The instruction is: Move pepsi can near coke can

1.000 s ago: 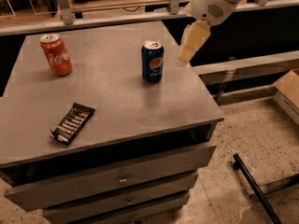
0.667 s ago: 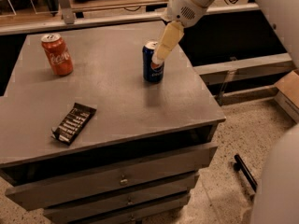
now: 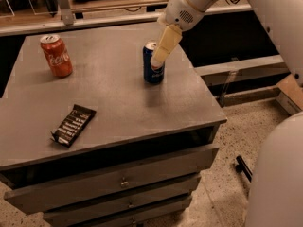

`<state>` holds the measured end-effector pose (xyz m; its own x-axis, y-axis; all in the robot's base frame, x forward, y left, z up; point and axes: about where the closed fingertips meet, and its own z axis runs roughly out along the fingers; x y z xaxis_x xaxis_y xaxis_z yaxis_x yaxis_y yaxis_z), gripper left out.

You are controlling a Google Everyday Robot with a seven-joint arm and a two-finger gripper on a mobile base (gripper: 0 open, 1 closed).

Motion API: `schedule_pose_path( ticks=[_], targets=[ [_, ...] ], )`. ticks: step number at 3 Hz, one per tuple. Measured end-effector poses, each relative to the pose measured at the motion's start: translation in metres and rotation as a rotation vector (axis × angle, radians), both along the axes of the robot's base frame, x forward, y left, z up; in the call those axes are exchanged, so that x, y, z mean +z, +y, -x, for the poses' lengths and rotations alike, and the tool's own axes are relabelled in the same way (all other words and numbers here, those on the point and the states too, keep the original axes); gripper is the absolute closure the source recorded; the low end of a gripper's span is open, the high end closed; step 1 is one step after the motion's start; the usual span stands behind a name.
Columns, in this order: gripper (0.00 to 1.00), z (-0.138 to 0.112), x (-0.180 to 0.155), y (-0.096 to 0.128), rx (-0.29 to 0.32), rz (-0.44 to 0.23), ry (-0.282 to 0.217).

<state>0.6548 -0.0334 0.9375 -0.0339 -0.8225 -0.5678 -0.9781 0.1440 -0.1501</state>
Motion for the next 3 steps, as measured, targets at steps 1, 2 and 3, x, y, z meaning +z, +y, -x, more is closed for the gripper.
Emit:
schedule_pose_path(
  ticks=[1, 2, 3],
  targets=[
    [0.00, 0.0029, -0.0113, -0.0043, 0.034, 0.018, -0.004],
    [0.00, 0.0030, -0.0125, -0.0043, 0.038, 0.020, -0.006],
    [0.17, 0.0022, -0.0146, -0.0021, 0.040, 0.020, -0.004]
  ],
)
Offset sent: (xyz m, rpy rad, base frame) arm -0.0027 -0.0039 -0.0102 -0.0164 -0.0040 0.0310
